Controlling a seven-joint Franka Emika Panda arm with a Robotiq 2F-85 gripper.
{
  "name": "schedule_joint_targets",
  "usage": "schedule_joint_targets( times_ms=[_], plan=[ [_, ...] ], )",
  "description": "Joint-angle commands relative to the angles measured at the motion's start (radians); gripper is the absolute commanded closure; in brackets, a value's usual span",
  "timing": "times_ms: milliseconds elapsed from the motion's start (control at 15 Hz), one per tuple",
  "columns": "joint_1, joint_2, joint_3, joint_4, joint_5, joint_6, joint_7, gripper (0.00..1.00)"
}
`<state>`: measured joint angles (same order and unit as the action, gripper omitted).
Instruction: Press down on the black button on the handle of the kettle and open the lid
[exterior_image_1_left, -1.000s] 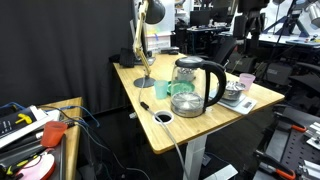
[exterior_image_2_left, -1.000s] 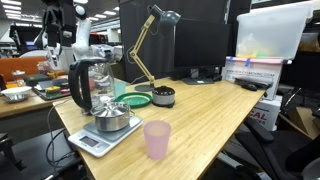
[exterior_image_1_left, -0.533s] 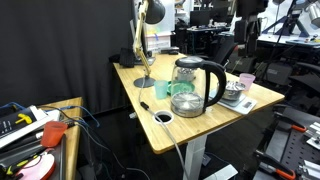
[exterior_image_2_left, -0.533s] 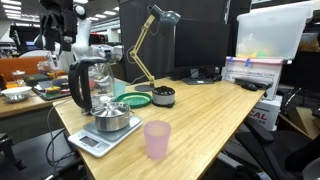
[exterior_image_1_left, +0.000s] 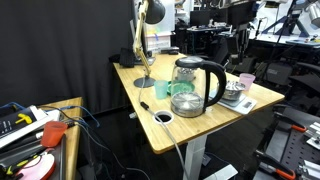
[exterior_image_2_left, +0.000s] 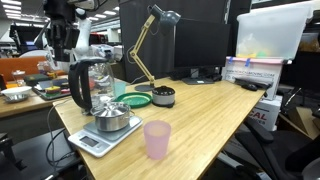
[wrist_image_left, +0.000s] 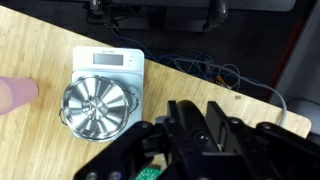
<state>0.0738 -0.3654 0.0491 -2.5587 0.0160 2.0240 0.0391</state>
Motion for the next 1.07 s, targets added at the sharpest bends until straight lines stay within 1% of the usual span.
schedule_joint_targets(
  times_ms=[0, 133, 400, 667, 1000],
  plan=[
    [-0.001, 0.038, 0.007, 0.025, 0.029, 0.044, 0.02, 0.96],
    [-0.002, 0.054, 0.009, 0.034, 0.029, 0.064, 0.027, 1.0],
    [0.003, 0.076, 0.007, 0.048, 0.053, 0.075, 0.031, 1.0],
    [0.013, 0.072, 0.01, 0.054, 0.079, 0.065, 0.024, 1.0],
    [0.006, 0.072, 0.013, 0.054, 0.062, 0.069, 0.037, 1.0]
  ],
)
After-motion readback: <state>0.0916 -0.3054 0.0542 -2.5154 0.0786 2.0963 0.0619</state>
